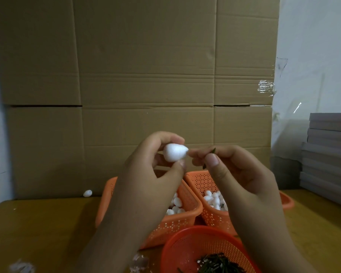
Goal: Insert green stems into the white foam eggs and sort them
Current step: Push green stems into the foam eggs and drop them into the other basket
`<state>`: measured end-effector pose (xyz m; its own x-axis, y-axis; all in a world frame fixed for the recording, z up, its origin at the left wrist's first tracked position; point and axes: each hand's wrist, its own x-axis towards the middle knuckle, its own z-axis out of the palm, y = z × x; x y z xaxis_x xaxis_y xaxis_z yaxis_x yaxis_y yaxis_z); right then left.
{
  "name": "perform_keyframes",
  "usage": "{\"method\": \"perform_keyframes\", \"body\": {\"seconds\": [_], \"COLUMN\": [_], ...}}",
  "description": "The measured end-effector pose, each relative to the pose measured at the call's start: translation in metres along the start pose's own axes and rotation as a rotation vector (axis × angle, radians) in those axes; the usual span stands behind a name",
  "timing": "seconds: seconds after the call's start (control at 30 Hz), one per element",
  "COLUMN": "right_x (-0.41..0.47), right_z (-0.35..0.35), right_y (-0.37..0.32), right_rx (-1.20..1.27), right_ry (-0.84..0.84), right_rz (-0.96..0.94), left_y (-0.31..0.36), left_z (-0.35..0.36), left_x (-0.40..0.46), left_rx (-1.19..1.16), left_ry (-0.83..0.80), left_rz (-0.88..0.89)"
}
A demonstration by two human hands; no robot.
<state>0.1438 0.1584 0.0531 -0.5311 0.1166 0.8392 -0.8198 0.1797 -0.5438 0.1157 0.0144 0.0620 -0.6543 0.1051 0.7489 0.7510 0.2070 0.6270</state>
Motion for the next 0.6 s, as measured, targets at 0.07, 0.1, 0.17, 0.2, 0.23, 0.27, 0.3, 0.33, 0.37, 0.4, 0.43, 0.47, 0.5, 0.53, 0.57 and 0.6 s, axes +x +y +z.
{"method": "perform_keyframes", "body": {"seconds": [0.07, 0.1, 0.17, 0.2, 0.23, 0.27, 0.3, 0.33, 0.37, 0.4, 0.43, 0.47, 0.5, 0.53, 0.57, 0.6], "right_x": [0.0008, 0.0011, 0.0013, 0.0012, 0.0009, 0.0008, 0.0004, 0.0003, 0.0, -0.0002, -0.0003, -0.0003, -0.0004, -0.0004, -0.0004, -0.0002], "right_z": [-0.0001, 0.0001, 0.0006, 0.0013, 0.0019, 0.0027, 0.0032, 0.0037, 0.004, 0.0041, 0.0042, 0.0042, 0.0043, 0.0047, 0.0047, 0.0049], "right_y": [-0.0003, -0.0003, 0.0, 0.0001, 0.0003, 0.0006, 0.0006, 0.0007, 0.0007, 0.0004, 0.0, -0.0007, -0.0012, -0.0015, -0.0017, -0.0017], "right_rx": [0.015, 0.02, 0.029, 0.033, 0.039, 0.05, 0.065, 0.079, 0.09, 0.099, 0.109, 0.118, 0.126, 0.131, 0.134, 0.134], "right_ry": [0.007, 0.005, 0.0, -0.004, -0.009, -0.016, -0.024, -0.032, -0.04, -0.044, -0.042, -0.036, -0.031, -0.027, -0.023, -0.022], "right_rz": [0.024, 0.037, 0.054, 0.059, 0.063, 0.066, 0.067, 0.065, 0.062, 0.061, 0.064, 0.067, 0.07, 0.073, 0.08, 0.091], "left_y": [0.0001, -0.0001, -0.0013, -0.0017, -0.0019, -0.0024, -0.0024, -0.0019, -0.0016, -0.0013, -0.001, -0.0006, -0.0003, 0.0004, 0.0011, 0.0018], "left_z": [-0.0014, -0.0018, -0.0016, -0.001, -0.0002, 0.0008, 0.0022, 0.0031, 0.0041, 0.0043, 0.0044, 0.0039, 0.0033, 0.0028, 0.0022, 0.0018], "left_x": [0.0009, 0.0012, 0.0015, 0.0017, 0.0015, 0.0011, 0.0004, -0.0004, -0.0013, -0.0021, -0.0026, -0.0031, -0.0032, -0.0032, -0.003, -0.0027], "left_rx": [-0.092, -0.123, -0.153, -0.152, -0.142, -0.134, -0.13, -0.131, -0.136, -0.149, -0.171, -0.204, -0.241, -0.281, -0.321, -0.362], "left_ry": [-0.006, -0.005, -0.015, -0.025, -0.035, -0.047, -0.06, -0.07, -0.078, -0.081, -0.082, -0.086, -0.096, -0.111, -0.128, -0.142], "left_rz": [-0.021, -0.025, -0.022, -0.018, -0.011, -0.005, 0.0, 0.003, 0.004, -0.006, -0.023, -0.045, -0.065, -0.09, -0.116, -0.139]}}
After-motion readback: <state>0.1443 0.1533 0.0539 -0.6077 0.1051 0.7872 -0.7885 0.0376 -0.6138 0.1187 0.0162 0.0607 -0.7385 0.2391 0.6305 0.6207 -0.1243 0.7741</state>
